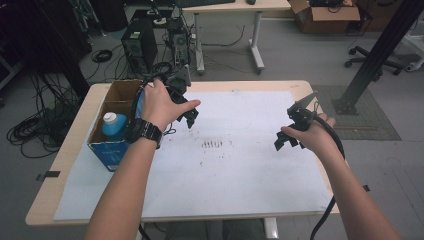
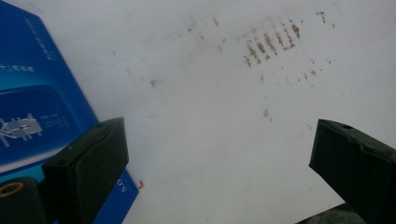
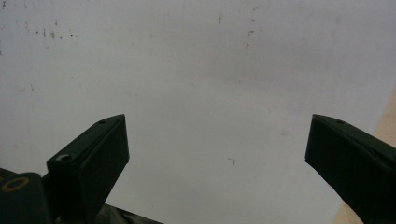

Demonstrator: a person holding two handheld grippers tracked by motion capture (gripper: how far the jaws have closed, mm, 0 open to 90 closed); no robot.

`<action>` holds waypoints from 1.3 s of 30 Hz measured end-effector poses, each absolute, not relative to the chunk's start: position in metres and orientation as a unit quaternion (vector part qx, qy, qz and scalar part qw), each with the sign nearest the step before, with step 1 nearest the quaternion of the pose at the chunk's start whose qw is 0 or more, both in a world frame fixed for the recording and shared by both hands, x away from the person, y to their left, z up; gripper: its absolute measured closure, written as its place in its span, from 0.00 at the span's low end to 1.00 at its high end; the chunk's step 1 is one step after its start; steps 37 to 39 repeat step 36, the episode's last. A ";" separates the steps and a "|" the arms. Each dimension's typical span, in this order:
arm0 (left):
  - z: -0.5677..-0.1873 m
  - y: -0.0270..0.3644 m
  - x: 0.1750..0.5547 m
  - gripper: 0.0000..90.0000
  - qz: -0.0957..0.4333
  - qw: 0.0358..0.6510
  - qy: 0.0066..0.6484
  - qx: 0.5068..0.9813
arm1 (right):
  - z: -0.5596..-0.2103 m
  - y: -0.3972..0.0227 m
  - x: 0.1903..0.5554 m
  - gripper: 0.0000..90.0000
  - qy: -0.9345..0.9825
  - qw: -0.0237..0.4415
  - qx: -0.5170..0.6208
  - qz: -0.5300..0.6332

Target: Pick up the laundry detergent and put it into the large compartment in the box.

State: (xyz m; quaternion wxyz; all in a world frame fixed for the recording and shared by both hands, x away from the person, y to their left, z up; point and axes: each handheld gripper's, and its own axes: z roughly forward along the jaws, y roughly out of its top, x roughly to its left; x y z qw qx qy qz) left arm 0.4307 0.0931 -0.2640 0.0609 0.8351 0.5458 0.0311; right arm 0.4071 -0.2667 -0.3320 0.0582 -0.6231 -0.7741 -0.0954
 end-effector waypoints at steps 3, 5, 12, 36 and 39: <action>-0.270 0.092 0.431 0.05 0.030 0.060 0.546 0.835 | -0.333 -0.268 0.407 0.07 -0.773 0.057 -0.624 -0.095; -0.273 0.092 0.431 0.05 0.027 0.058 0.545 0.836 | -0.333 -0.268 0.408 0.07 -0.773 0.059 -0.625 -0.095; -0.282 0.091 0.431 0.05 0.022 0.054 0.546 0.835 | -0.335 -0.269 0.407 0.07 -0.773 0.060 -0.624 -0.094; -0.284 0.090 0.431 0.05 0.014 0.057 0.546 0.835 | -0.334 -0.269 0.406 0.07 -0.772 0.059 -0.626 -0.093; -0.284 0.090 0.431 0.05 0.014 0.057 0.546 0.835 | -0.334 -0.269 0.406 0.07 -0.772 0.059 -0.626 -0.093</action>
